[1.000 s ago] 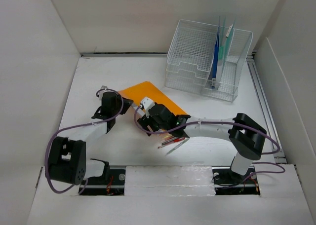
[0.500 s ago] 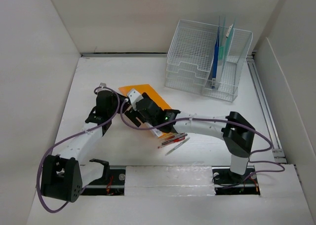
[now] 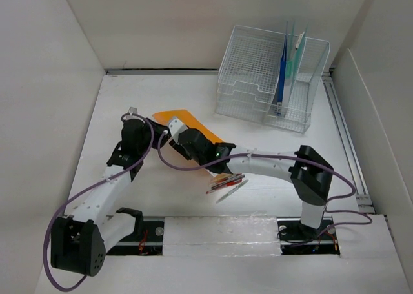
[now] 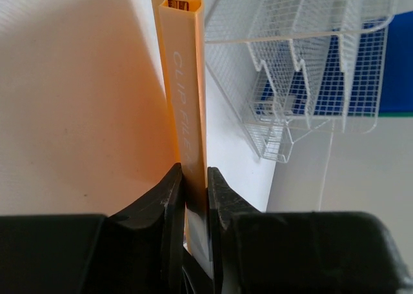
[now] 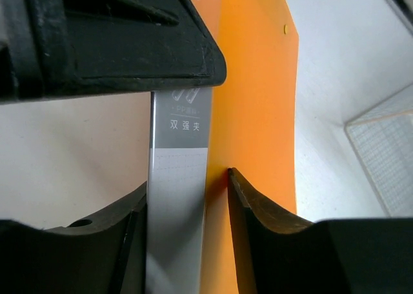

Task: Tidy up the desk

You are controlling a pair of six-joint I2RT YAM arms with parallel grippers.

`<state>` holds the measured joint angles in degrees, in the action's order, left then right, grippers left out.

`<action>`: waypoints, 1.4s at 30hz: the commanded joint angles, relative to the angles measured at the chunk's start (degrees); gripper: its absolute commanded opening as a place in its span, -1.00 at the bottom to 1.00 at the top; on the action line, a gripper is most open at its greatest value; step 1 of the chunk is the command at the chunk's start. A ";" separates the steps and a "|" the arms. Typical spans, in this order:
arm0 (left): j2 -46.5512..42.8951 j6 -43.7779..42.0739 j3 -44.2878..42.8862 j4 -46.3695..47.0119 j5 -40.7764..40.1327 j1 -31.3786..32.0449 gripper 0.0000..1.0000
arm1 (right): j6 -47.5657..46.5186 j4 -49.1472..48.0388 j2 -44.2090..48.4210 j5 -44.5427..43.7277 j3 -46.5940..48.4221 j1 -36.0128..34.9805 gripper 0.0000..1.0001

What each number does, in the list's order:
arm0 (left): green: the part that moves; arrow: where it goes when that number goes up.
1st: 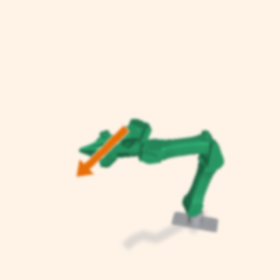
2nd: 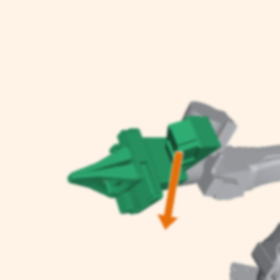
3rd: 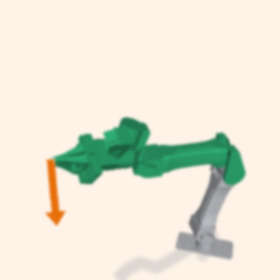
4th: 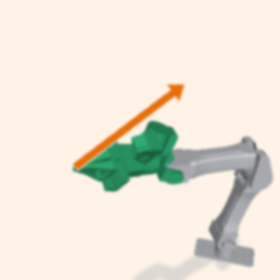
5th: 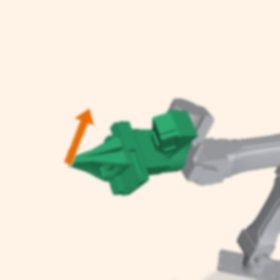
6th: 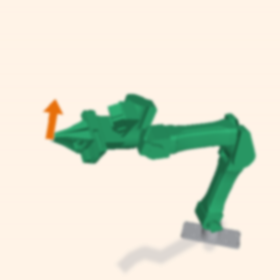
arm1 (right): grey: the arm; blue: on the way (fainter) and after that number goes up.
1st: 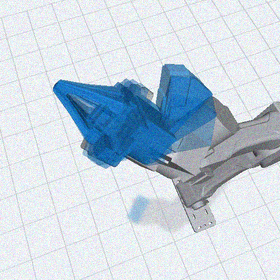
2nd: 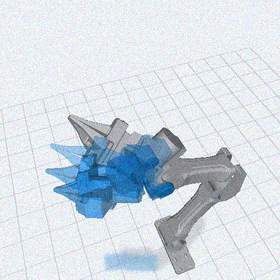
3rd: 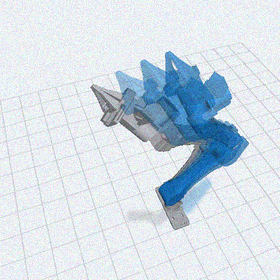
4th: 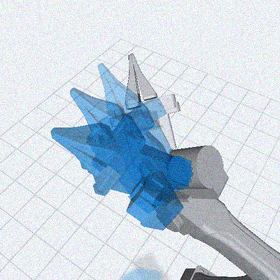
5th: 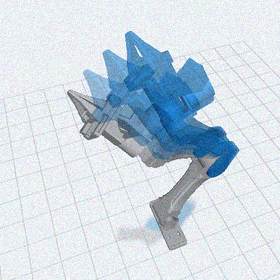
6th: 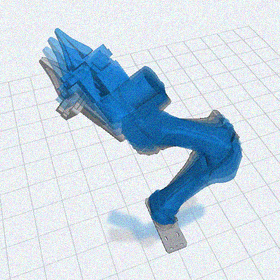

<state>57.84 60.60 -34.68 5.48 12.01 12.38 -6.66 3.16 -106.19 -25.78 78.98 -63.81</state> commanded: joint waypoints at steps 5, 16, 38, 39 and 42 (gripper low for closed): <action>-6.42 -0.56 -8.91 0.50 -0.40 0.19 -0.76 | -4.85 -9.99 11.08 -10.60 -6.37 2.73 -1.00; -13.98 -11.19 -16.04 -0.38 -2.35 -0.34 0.47 | -1.00 -22.92 41.91 1.94 -16.85 19.39 -1.00; -9.87 -14.37 0.93 11.05 4.94 2.12 0.47 | 19.11 -3.35 51.52 14.72 -18.14 41.14 -0.97; -8.03 -13.76 1.19 12.27 8.08 2.12 0.47 | 19.66 -0.46 52.22 13.84 -19.64 40.61 -0.97; -4.69 -13.40 0.76 15.26 11.71 2.12 0.45 | 22.82 6.93 53.98 12.16 -22.64 38.24 -0.85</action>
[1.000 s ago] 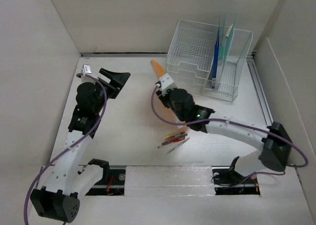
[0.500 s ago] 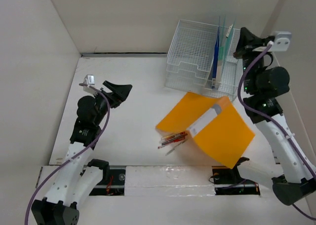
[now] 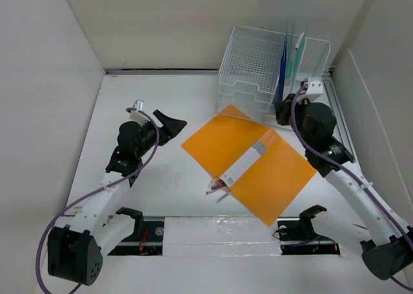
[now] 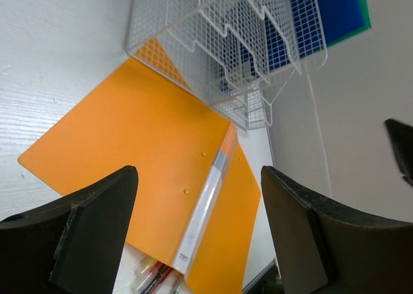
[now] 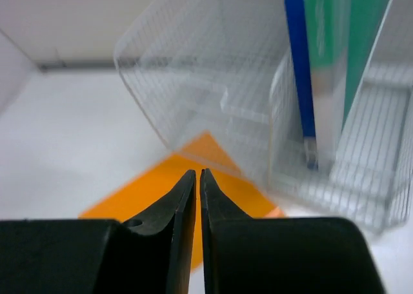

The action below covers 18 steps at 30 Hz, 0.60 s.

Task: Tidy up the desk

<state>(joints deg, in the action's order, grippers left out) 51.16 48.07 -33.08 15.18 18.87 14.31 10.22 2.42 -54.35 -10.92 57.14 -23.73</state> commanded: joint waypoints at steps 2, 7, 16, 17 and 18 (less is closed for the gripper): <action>2.89 -1.05 -1.28 6.61 5.03 0.72 0.45 | 9.71 12.34 3.45 -5.07 -2.03 -4.47 -0.36; 7.81 -1.84 -3.57 8.29 5.38 0.72 0.47 | 14.73 21.73 1.18 -10.42 -4.14 -5.81 0.36; 27.05 -18.43 -28.60 -7.43 -25.87 33.70 0.68 | 18.35 11.65 -8.82 -1.74 -11.18 1.22 0.78; 28.55 -20.20 -30.10 -9.88 -28.60 36.55 0.72 | 18.35 11.56 -10.06 -1.48 -10.92 1.23 0.84; 31.00 -23.08 -31.77 -10.69 -31.94 38.58 0.81 | 18.52 11.04 -11.29 -1.74 -10.74 1.23 0.88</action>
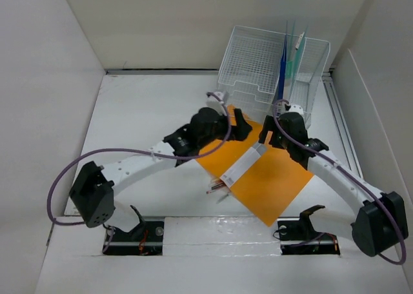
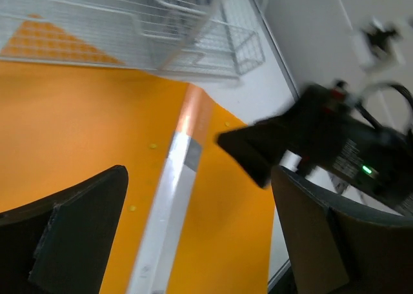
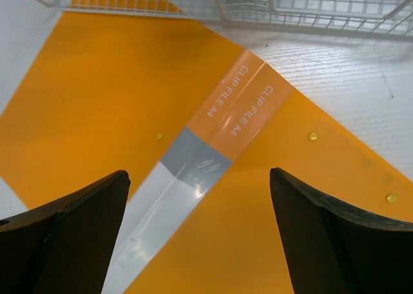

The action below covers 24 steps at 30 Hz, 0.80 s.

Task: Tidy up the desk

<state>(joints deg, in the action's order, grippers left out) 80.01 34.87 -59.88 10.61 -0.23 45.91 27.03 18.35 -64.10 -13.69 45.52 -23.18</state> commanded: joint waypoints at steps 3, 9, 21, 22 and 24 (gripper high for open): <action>5.23 -10.35 -3.59 -7.80 -11.13 8.85 0.85 | 2.24 -7.80 -5.85 0.69 0.10 2.08 0.94; 0.18 1.14 11.23 -2.36 -5.84 7.61 0.84 | 1.89 -16.31 -10.17 7.26 -1.39 7.62 0.93; -18.92 36.46 34.81 9.42 -10.75 15.96 0.74 | 0.66 -23.44 -5.52 9.47 -6.31 6.22 0.95; -18.75 37.97 35.26 10.47 -11.63 16.92 0.73 | 0.49 -24.14 -4.99 10.26 -6.75 6.22 0.95; -16.48 40.09 35.44 12.85 -14.34 19.47 0.72 | 0.57 -24.50 -4.72 10.97 -6.93 6.22 0.95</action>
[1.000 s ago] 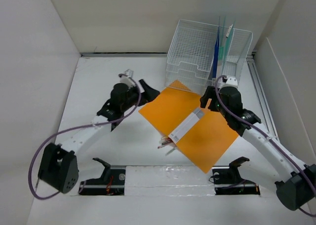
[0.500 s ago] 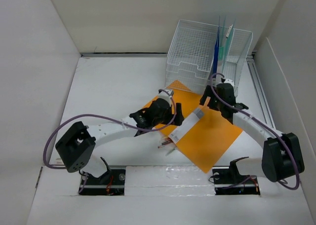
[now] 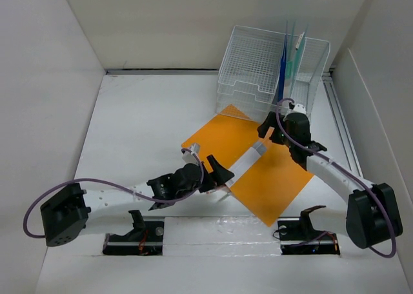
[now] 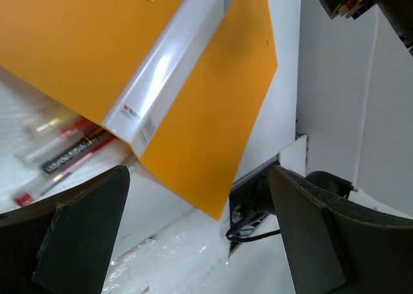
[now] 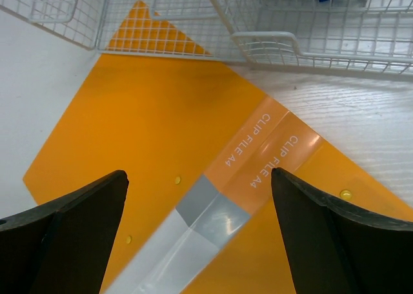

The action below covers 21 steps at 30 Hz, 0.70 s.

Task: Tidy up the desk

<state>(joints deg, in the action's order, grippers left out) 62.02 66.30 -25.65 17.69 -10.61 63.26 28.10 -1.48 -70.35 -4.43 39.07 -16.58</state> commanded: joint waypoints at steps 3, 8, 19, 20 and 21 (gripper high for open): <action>5.03 12.18 0.51 6.82 -3.54 2.13 0.65 | -0.76 -4.50 2.84 2.23 -0.75 -1.00 0.95; 5.39 15.52 1.48 8.15 -6.00 3.27 0.52 | -1.55 -3.53 5.92 2.31 -1.27 -1.61 0.95; 10.14 15.17 -2.30 6.39 -7.49 3.27 0.43 | -1.99 -2.57 10.05 3.99 -1.10 -1.61 0.96; 10.23 15.35 -2.21 6.30 -7.41 3.27 0.43 | -1.99 -2.48 10.14 3.99 -1.10 -1.61 0.96; 10.23 15.70 -1.60 6.21 -7.32 3.27 0.43 | -1.91 -2.39 10.32 3.99 -1.10 -1.61 0.96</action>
<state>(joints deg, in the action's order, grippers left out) 72.38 81.06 -25.43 23.51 -16.73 66.32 26.83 -2.13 -61.45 -1.23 38.37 -17.72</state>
